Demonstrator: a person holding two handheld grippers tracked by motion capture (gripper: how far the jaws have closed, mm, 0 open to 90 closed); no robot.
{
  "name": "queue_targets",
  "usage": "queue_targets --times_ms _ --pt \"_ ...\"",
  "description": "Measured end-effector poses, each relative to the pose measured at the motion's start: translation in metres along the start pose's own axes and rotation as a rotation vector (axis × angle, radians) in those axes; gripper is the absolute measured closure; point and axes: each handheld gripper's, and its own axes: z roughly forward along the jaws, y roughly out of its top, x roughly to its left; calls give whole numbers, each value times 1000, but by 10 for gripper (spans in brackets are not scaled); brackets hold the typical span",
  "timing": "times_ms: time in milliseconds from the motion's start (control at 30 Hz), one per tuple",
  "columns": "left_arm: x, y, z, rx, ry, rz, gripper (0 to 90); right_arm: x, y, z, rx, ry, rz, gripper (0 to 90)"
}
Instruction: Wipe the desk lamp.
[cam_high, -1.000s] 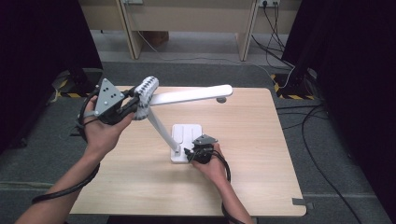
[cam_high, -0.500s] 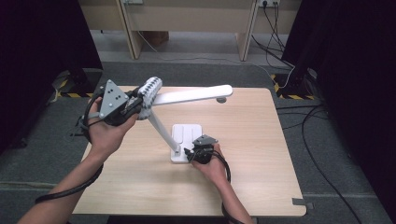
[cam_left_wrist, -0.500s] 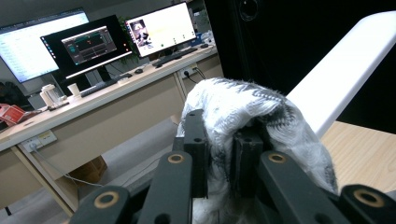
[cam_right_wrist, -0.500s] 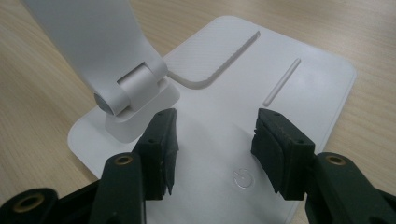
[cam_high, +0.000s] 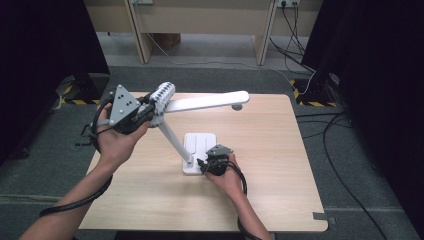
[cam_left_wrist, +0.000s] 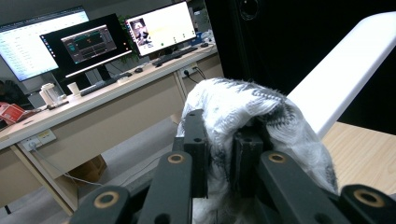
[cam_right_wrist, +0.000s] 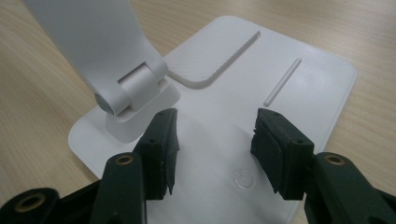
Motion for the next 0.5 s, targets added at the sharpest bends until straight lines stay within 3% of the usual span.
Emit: queue_targets --times_ms 500 --pt "-9 5 6 -7 -8 -2 793 0 0 0 -2 0 1 505"
